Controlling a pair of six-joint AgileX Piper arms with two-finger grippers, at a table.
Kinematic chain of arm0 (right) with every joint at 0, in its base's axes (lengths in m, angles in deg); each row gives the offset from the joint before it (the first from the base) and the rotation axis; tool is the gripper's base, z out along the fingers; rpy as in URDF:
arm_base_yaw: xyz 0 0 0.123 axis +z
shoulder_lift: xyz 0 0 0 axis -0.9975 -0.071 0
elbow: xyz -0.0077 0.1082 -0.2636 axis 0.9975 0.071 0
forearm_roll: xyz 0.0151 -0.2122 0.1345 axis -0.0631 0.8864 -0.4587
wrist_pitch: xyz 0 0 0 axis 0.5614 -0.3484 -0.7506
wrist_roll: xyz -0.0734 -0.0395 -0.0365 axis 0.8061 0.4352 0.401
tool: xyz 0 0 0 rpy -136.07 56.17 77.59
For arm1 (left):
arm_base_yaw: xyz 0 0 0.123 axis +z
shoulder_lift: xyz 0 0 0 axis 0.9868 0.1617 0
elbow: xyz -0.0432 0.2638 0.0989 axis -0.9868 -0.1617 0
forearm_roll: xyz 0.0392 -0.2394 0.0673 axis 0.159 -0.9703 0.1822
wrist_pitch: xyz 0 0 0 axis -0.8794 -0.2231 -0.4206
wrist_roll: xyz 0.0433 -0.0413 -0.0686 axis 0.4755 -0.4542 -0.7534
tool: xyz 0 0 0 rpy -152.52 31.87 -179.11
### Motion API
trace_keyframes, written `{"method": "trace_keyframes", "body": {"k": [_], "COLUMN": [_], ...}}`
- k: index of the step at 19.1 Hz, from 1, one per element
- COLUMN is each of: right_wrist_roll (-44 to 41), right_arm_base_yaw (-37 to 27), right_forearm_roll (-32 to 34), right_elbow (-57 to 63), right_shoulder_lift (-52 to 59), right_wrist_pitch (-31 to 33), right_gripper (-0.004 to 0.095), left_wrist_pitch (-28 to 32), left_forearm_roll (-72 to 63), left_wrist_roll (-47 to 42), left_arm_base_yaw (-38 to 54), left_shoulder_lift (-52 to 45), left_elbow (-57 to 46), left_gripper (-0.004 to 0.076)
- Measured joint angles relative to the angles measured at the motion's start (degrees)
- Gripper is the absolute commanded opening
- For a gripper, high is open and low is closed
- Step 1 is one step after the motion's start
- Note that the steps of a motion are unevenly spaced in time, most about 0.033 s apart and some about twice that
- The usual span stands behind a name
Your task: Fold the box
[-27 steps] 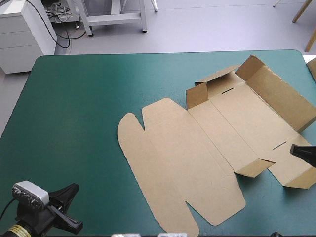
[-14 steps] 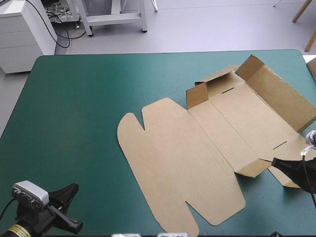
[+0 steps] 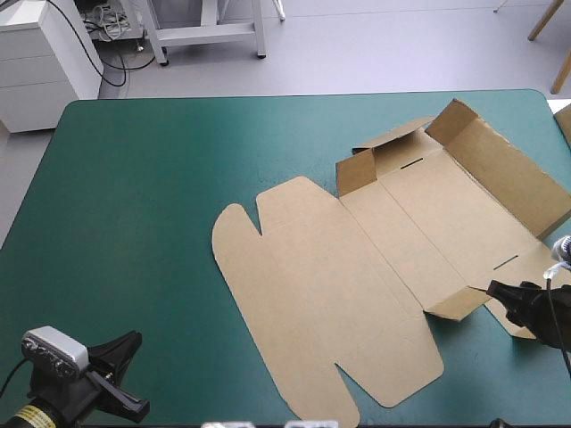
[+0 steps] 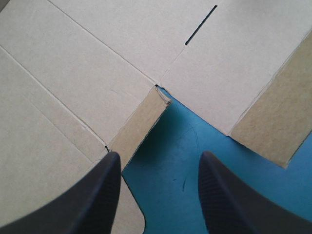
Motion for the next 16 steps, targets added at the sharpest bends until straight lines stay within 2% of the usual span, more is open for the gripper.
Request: {"method": "trace_keyframes", "body": {"k": [5, 9, 13, 16], "right_wrist_roll": [-5.0, -6.6, -6.1, -5.5], "right_arm_base_yaw": [0.0, 0.0, 0.0, 0.0], "right_forearm_roll": [-0.5, -3.8, -9.0, -10.0], "right_elbow": [1.4, 8.7, 11.3, 11.3], "right_shoulder_lift": [-0.1, -2.6, -4.7, -5.2], "right_wrist_pitch": [-0.2, -0.8, -6.9, -9.8], "right_gripper": [0.0493, 0.0493, 0.0493, 0.0493], "left_wrist_pitch": [0.0, 0.0, 0.0, 0.0], "left_forearm_roll": [0.0, 0.0, 0.0, 0.0], "left_wrist_roll": [0.0, 0.0, 0.0, 0.0], "left_arm_base_yaw": [0.0, 0.0, 0.0, 0.0], "left_shoulder_lift": [0.0, 0.0, 0.0, 0.0], "left_elbow": [0.0, 0.0, 0.0, 0.0], "left_gripper": [-0.0008, -0.0008, -0.0008, -0.0008]}}
